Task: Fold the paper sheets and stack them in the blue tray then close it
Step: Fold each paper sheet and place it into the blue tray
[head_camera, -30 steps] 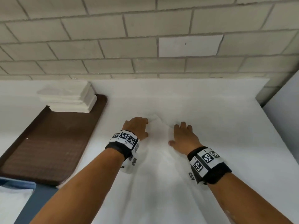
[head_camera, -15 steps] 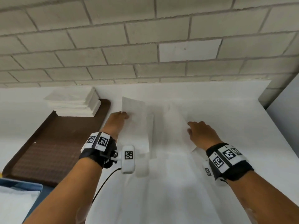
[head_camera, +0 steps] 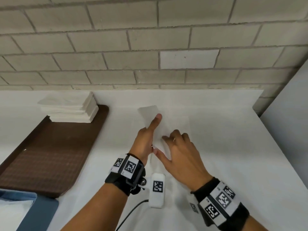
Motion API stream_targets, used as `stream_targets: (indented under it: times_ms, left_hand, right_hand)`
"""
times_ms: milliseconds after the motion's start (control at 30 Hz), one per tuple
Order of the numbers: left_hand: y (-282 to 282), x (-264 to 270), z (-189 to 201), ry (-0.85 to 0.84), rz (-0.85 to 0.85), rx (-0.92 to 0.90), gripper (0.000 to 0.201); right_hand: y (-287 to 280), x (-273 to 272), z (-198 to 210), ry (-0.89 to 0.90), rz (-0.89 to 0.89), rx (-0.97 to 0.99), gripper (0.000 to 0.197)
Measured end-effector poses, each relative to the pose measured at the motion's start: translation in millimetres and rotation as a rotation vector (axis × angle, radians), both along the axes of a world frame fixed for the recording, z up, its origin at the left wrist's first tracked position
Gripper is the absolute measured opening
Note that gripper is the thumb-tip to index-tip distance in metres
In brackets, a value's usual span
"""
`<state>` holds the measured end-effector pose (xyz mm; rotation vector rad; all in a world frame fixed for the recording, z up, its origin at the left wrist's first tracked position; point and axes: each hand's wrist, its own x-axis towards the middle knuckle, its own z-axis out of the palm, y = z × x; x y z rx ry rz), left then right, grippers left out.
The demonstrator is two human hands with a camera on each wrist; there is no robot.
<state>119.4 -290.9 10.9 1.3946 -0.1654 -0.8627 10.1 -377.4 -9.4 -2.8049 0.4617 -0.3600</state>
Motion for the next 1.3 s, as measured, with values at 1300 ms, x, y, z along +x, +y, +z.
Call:
stream_targets:
  times_ms: [1300]
  left_hand:
    - [355.0,21.4,76.0,-0.634,0.798,0.374,0.027]
  right_hand:
    - [238.9,88.1,56.4,-0.079,0.662,0.68,0.034]
